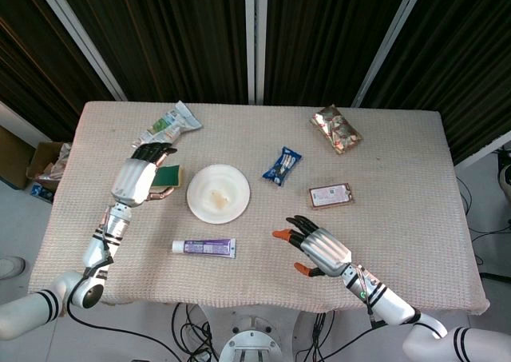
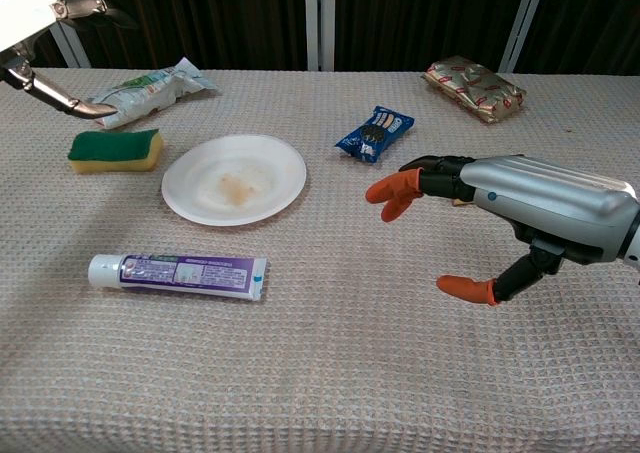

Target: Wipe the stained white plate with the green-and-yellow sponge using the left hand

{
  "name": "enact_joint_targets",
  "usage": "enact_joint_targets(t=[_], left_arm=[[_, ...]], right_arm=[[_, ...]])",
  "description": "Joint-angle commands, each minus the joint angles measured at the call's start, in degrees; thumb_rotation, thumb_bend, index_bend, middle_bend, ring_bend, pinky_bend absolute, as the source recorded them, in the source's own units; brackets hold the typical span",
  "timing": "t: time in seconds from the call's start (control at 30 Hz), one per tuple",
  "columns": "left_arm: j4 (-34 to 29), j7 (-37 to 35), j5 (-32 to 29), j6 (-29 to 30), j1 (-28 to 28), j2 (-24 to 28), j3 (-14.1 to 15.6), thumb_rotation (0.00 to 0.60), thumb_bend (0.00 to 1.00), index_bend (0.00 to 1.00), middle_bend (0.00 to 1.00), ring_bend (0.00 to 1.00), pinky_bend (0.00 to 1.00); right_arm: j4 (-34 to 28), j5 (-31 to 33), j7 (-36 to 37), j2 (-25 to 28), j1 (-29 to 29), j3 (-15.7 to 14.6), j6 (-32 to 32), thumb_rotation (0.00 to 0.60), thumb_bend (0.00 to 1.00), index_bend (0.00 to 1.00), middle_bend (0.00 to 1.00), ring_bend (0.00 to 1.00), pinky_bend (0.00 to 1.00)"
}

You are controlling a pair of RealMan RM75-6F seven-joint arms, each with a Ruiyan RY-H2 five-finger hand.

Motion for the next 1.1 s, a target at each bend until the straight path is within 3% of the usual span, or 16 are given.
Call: enact_joint_targets(t=[0.03,0.47,0.6,0.77,1.1], left_arm=[[0.2,-0.2,-0.3,0.1,-0.2,0.0,0.2,0.6,0.18,0.2,0.16,0.14,0.16],[0.9,-0.5,-1.1,0.2,-0.7,0.5,1.5,0.6,0.18,0.2,0.16,0.14,0.16],[1.8,1.6,-4.1,-3.7,-1.3,1.4,1.9,0.6,0.18,0.24,0.16,0.14,0.16],[1.4,7.8,-13.0,-13.1,-3.1,3.0,1.5,0.6,0.18,0.23,0.16,0.14,0.16],[5.8,10.3,-20.5,-16.4,-4.2,-1.2,1.1,0.6,0.17,0.26,0.17,0.14,0.16]], right_arm=[[0.1,0.2,-0.1,0.0,0.1,-0.1,0.0,0.6,0.27,0.16,0.22,0.0,0.07],[-0.5,1.0,-1.4,0.4,0.3,-0.8,1.2,0.6,0.27,0.16,0.21,0.0,0.07],[-1.7,0.6,-2.6,2.1,-0.1,-0.9,2.7,0.6,0.27,0.16,0.22,0.0,0.08],[-5.5,0.3,-5.6,7.7,-2.0,0.1,7.8,0.6,0.27,0.16,0.22,0.0,0.08],[-11.9,2.9,-9.3,19.5,-7.7,1.9,16.9,0.6,0.27,0.16,0.22,0.0,0.08]])
